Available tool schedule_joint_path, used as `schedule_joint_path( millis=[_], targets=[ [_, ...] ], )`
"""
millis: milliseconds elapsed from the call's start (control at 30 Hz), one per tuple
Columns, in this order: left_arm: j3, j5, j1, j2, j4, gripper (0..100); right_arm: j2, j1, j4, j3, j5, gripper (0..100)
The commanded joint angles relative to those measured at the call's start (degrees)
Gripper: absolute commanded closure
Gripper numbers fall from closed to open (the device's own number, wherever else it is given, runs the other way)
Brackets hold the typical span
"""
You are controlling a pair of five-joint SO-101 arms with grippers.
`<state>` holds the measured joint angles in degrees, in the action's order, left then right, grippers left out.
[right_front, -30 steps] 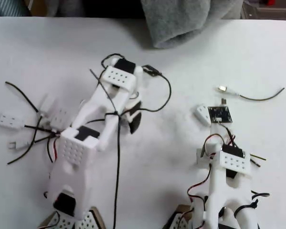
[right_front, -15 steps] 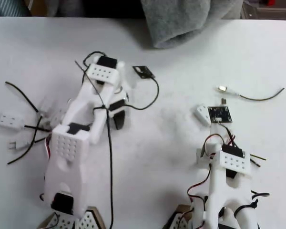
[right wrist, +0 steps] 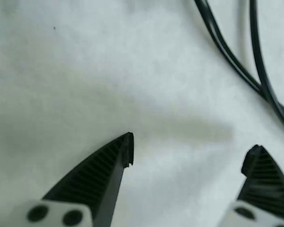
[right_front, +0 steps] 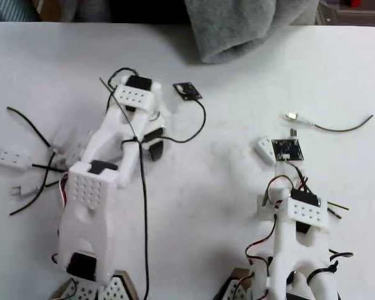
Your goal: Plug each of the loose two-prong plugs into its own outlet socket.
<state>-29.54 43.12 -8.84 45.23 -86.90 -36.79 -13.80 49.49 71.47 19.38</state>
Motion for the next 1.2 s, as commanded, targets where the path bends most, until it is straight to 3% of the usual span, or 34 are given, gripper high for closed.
schedule_joint_path(
  millis=[0,167,433,700,867,1000,1167],
  targets=[
    [-0.70,-0.09,0.31,-0.75,3.25,96,0.13,0.48,-0.66,-0.88,-0.35,63.7],
    [-2.20,-0.09,0.66,-0.92,6.33,98,0.13,0.40,-0.66,-0.88,-0.35,63.7],
    [-18.29,0.09,2.51,-0.13,7.47,98,0.13,0.48,-0.66,-0.88,-0.35,63.7],
    [-21.98,0.26,7.43,0.84,23.91,97,0.13,0.40,-0.66,-0.88,-0.44,63.7],
    [-25.67,0.35,9.80,9.71,27.78,97,0.13,0.48,-0.66,-0.88,-0.44,63.7],
    [-34.11,-0.53,11.65,18.77,27.60,85,0.13,0.57,-0.66,-0.88,-0.44,63.7],
    [-48.62,-9.85,12.26,25.10,20.57,73,0.13,0.57,-0.75,-0.88,-0.44,63.7]
  ],
)
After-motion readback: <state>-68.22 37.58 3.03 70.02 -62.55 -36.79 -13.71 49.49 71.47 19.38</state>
